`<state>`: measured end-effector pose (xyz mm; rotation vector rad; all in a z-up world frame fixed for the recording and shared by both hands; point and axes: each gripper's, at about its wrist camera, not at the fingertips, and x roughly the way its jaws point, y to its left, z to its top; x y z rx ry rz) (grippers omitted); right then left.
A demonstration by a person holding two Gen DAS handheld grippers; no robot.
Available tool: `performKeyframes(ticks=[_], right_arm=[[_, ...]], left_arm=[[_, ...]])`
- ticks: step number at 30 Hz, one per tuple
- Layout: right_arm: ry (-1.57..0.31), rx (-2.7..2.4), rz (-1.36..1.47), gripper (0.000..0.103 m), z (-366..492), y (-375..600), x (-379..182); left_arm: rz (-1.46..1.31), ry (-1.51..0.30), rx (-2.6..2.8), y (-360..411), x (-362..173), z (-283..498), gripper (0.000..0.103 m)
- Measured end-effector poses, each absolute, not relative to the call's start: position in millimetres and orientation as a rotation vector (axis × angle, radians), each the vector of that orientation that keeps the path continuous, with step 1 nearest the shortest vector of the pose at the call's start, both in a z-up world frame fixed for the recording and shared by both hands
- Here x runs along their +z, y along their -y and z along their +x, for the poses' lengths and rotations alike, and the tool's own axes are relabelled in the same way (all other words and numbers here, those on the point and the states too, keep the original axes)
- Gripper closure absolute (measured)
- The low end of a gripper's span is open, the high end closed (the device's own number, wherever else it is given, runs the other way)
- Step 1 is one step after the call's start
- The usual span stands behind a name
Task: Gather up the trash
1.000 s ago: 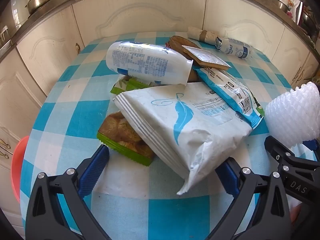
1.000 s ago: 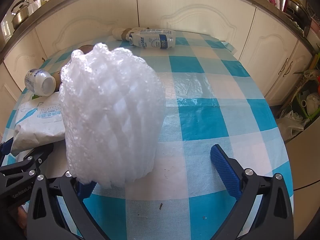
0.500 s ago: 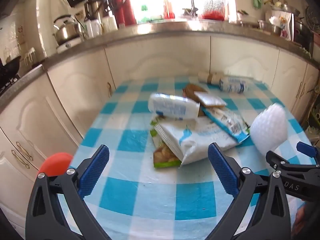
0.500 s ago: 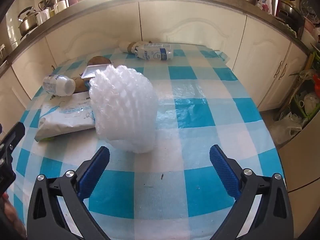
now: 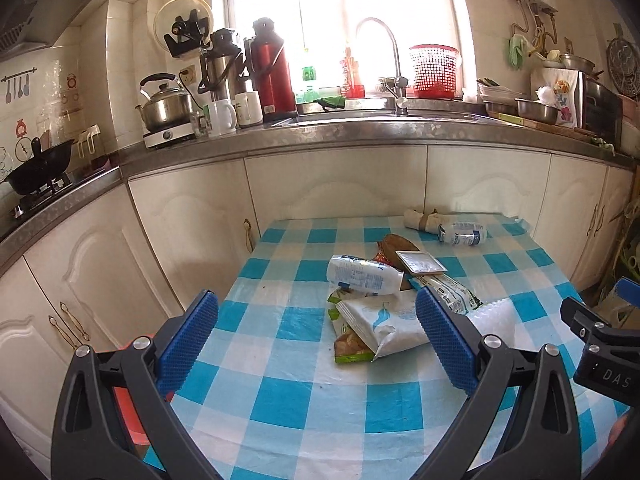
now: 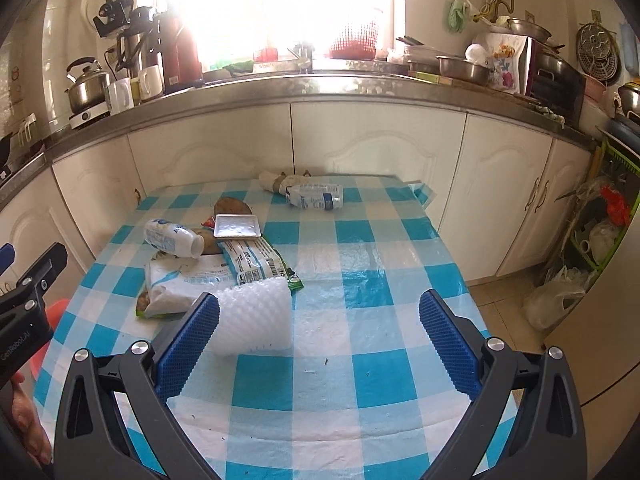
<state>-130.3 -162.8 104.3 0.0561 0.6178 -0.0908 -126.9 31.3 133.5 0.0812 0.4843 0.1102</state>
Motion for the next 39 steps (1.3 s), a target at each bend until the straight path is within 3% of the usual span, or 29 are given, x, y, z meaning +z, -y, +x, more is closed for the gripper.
performKeyframes(ticks=[39], right_arm=[[-0.334, -0.080, 0.018, 0.004, -204, 130, 179]], left_arm=[[0.044, -0.337, 0.152, -57, 180, -184, 0.004]])
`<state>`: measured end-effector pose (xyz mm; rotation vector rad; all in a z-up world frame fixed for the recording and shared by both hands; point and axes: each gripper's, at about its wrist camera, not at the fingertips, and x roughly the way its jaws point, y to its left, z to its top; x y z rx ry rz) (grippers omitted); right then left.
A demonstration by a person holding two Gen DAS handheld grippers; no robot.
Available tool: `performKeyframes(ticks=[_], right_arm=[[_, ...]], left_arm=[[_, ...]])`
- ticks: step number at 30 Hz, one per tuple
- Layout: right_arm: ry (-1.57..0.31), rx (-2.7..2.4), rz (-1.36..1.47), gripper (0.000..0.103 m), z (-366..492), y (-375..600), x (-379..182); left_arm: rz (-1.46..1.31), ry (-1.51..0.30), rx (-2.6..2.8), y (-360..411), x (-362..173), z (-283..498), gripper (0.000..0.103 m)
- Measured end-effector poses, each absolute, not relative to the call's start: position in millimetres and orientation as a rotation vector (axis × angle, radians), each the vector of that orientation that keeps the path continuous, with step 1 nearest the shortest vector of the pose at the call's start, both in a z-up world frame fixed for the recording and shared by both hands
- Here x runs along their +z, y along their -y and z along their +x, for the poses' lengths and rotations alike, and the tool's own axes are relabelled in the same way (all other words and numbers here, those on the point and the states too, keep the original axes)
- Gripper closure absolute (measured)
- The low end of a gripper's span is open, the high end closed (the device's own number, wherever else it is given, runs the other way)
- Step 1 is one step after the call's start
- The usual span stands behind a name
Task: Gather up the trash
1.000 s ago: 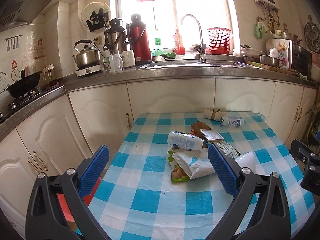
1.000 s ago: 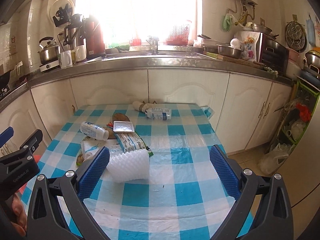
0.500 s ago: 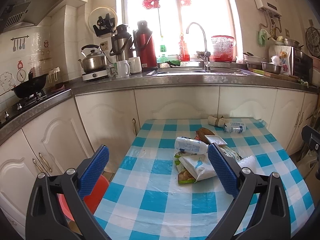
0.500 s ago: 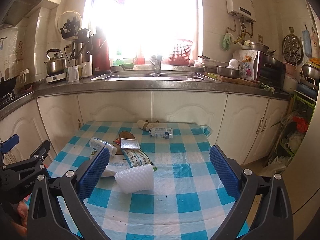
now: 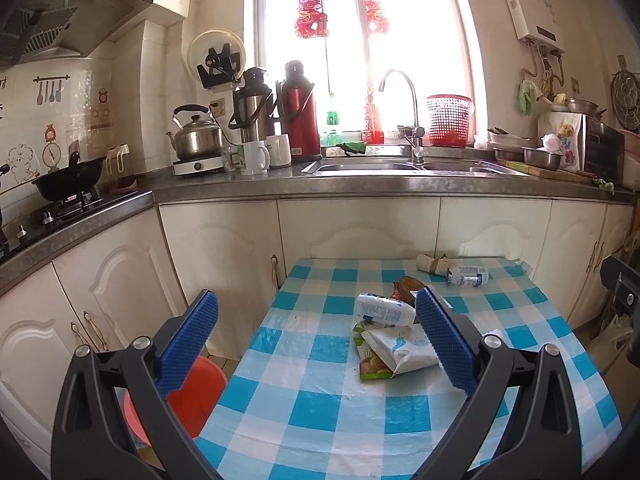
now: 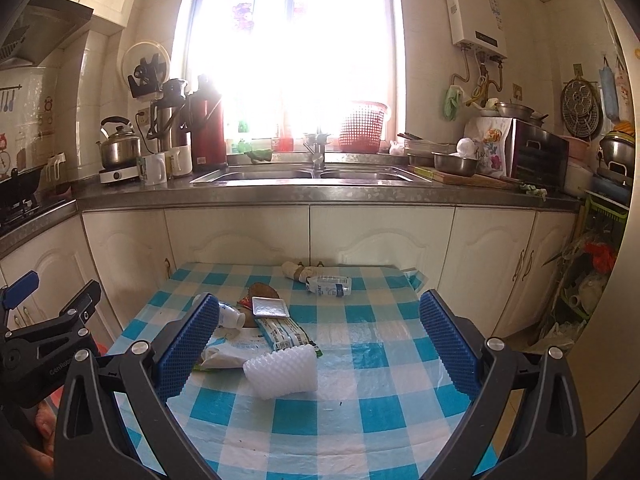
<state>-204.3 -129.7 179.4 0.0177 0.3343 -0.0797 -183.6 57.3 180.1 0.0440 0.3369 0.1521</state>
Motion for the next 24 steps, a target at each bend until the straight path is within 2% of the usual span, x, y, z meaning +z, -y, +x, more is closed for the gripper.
performKeyframes(ticks=[18, 24], right_arm=[[-0.282, 0.000, 0.051, 0.004, -218, 141, 184], [-0.386, 0.096, 0.175, 0.004, -194, 174, 153]], left_arm=[[0.013, -0.295, 0.128, -69, 191, -200, 0.004], [-0.004, -0.325, 0.056, -84, 171, -192, 0.004]])
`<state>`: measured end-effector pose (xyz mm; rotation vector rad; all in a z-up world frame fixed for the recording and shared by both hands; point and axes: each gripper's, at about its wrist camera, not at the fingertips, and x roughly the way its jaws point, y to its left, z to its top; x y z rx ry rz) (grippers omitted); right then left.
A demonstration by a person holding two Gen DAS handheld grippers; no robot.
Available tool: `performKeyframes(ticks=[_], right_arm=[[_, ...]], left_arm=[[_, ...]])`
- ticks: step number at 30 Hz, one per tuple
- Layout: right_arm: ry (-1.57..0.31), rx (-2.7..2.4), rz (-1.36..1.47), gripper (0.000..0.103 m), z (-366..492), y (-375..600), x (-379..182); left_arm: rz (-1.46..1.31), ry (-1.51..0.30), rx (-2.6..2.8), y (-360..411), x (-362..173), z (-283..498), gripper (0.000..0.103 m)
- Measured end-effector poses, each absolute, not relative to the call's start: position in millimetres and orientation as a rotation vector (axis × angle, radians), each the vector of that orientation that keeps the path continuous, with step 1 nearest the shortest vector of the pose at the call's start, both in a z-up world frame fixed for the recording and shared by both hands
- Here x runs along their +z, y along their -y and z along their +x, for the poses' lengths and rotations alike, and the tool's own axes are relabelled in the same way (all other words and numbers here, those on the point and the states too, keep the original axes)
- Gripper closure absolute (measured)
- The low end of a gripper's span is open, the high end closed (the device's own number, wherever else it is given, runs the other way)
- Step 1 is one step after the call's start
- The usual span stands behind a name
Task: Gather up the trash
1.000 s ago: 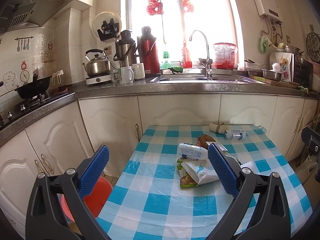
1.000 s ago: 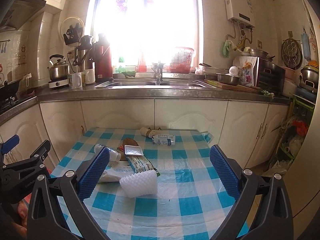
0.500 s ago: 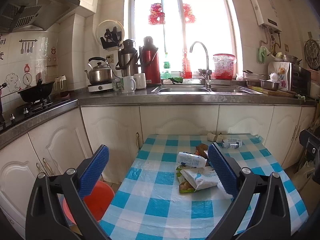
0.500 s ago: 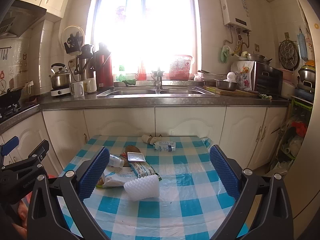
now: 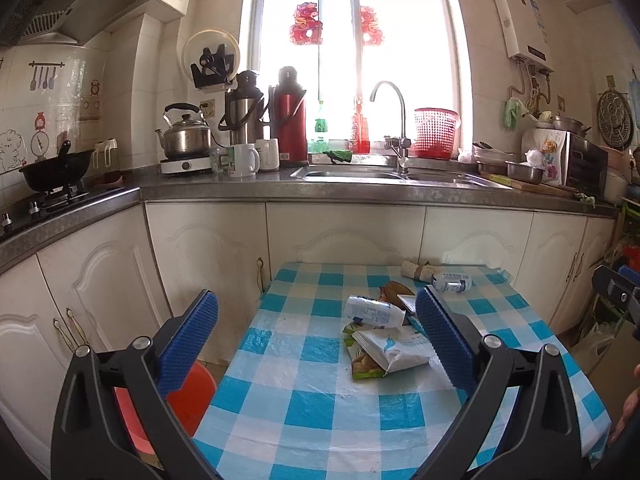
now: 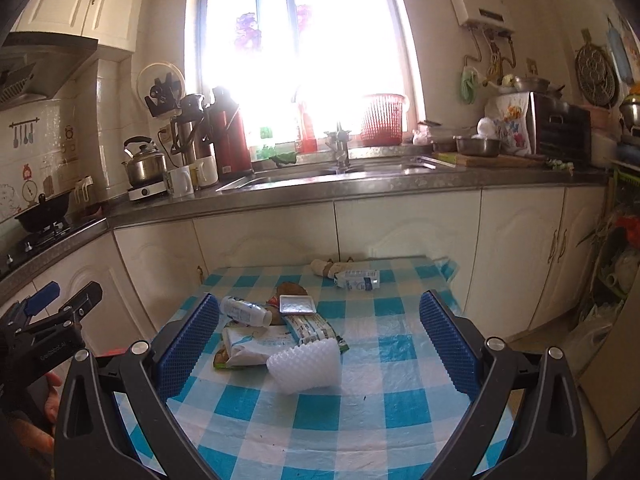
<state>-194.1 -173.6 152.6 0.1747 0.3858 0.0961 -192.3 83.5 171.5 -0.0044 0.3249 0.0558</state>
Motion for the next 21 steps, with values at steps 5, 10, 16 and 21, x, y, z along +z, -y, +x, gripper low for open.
performKeyframes(ticks=[5, 10, 16, 21], right_arm=[[-0.543, 0.154, 0.310, 0.004, -162, 197, 112], [-0.626, 0.219, 0.366, 0.004, -136, 203, 82], [-0.648, 0.210, 0.419, 0.004, -96, 233, 77], [-0.636, 0.226, 0.403, 0.005, -44, 256, 81]], left_arm=[[-0.024, -0.443, -0.066, -90, 141, -172, 0.004], [-0.095, -0.531, -0.171, -92, 121, -143, 0.004], [-0.130, -0.588, -0.224, -90, 122, -95, 0.004], [-0.212, -0.678, -0.289, -85, 126, -24, 0.004]])
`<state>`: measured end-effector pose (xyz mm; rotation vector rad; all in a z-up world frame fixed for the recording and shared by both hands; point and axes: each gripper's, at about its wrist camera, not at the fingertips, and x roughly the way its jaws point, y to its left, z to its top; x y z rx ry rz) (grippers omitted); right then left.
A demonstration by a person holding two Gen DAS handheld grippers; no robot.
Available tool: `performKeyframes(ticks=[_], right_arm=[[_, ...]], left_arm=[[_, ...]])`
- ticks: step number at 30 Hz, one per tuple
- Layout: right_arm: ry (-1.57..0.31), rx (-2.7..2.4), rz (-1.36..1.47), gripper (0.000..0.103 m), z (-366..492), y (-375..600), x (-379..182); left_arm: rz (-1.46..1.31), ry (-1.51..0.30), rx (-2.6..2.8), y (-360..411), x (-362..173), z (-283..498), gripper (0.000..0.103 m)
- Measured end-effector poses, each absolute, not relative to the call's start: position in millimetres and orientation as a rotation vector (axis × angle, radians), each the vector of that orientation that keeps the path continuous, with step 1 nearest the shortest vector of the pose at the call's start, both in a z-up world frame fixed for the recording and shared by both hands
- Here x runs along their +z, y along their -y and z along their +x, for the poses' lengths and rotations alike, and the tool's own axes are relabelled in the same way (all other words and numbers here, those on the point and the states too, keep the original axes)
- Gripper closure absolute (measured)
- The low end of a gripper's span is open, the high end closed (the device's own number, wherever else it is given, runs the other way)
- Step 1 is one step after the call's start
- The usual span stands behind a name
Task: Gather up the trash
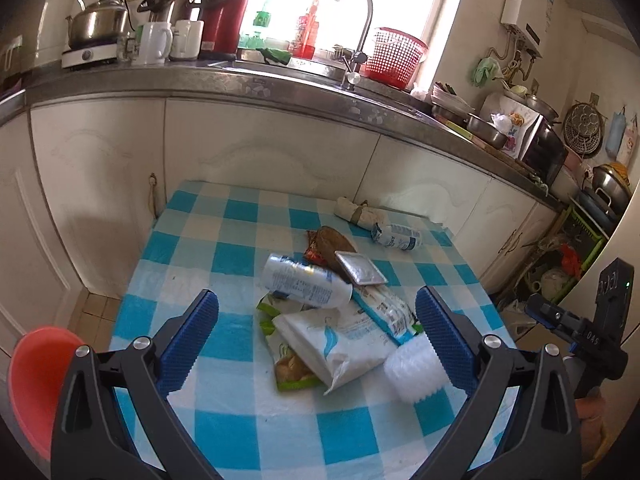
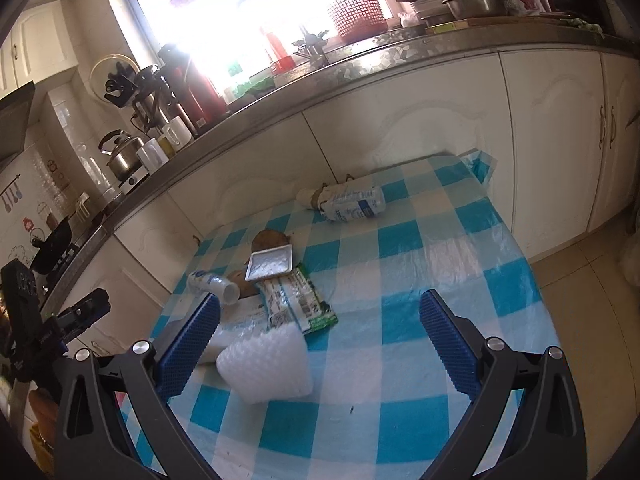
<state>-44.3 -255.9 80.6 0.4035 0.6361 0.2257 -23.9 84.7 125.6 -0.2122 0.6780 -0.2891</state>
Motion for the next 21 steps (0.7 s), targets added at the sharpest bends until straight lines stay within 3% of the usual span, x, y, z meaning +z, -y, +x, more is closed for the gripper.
performKeyframes(ticks=[6, 7, 8, 12, 15, 21], right_arm=[[-0.684, 0.251, 0.237, 0.014, 30, 256, 67], [-0.704, 0.262, 0.215, 0.031, 42, 255, 62], [-0.724, 0.271, 0.194, 0.040, 54, 253, 57], [-0.763, 0.316, 0.113, 0.034, 91, 244, 44], [-0.762, 0.345, -0.002, 0.014, 114, 233, 44], [-0.794, 0.369, -0.241, 0.010, 163, 211, 43]], left_arm=[[-0.231, -0.770, -0.312, -61, 124, 49, 0.004], [-0.225, -0.785, -0.302, -59, 121, 56, 0.004], [-0.228, -0.793, -0.298, -59, 118, 61, 0.004], [-0.278, -0.866, -0.267, -71, 93, 78, 0.004], [-0.339, -0.940, -0.276, -79, 72, 84, 0.004], [-0.383, -0.994, -0.271, -79, 51, 86, 0.004]])
